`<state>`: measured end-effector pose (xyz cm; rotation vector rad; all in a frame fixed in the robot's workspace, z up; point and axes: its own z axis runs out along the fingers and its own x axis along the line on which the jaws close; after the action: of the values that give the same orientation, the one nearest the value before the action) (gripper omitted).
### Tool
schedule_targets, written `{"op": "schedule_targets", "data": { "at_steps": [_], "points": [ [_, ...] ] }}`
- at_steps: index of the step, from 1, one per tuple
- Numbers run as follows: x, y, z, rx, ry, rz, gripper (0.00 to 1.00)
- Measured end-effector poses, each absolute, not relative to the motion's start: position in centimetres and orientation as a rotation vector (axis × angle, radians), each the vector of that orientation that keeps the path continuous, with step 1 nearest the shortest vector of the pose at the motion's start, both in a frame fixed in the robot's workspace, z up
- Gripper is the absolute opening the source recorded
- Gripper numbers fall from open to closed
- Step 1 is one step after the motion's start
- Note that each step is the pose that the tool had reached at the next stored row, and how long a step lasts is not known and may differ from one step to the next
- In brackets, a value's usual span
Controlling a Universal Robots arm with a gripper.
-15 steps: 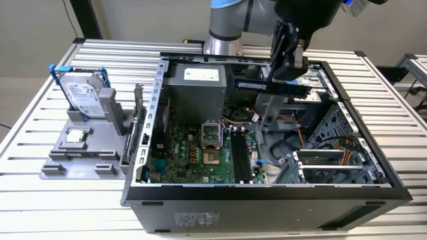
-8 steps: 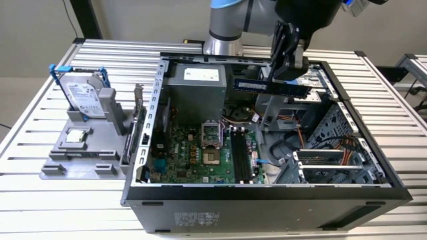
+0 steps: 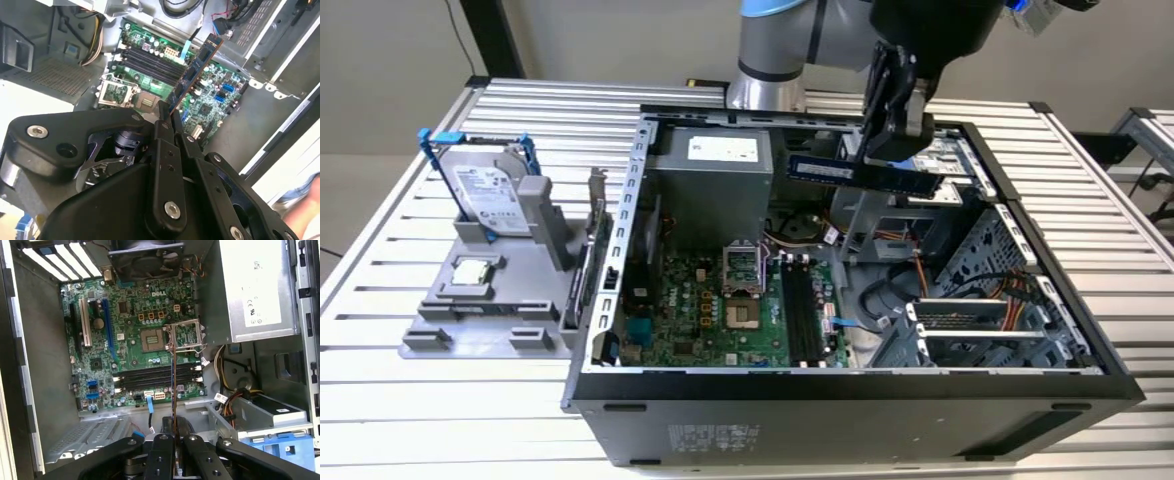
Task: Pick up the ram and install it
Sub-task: 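Pick up the ram and move it above insertion slot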
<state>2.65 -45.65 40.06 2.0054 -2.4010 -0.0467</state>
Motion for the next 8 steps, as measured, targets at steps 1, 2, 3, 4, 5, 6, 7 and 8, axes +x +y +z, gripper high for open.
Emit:
{"op": "schedule_targets", "data": {
  "at_steps": [1, 2, 3, 4, 5, 6, 7, 8],
  "points": [
    [2.66, -45.64, 40.05, 1.990, -2.414, -0.047, 0.00],
    [2.66, -45.65, 40.06, 1.973, -2.429, -0.047, 0.00],
    [2.66, -45.65, 40.06, 1.955, -2.443, -0.047, 0.00],
    [2.65, -45.65, 40.06, 1.937, -2.457, -0.047, 0.00],
    [2.65, -45.65, 40.06, 1.918, -2.473, -0.048, 0.00],
    [2.65, -45.65, 40.06, 1.901, -2.486, -0.048, 0.00],
    [2.66, -45.65, 40.06, 1.883, -2.500, -0.048, 0.00],
    [2.66, -45.64, 40.05, 1.864, -2.514, -0.048, 0.00]
  ]
}}
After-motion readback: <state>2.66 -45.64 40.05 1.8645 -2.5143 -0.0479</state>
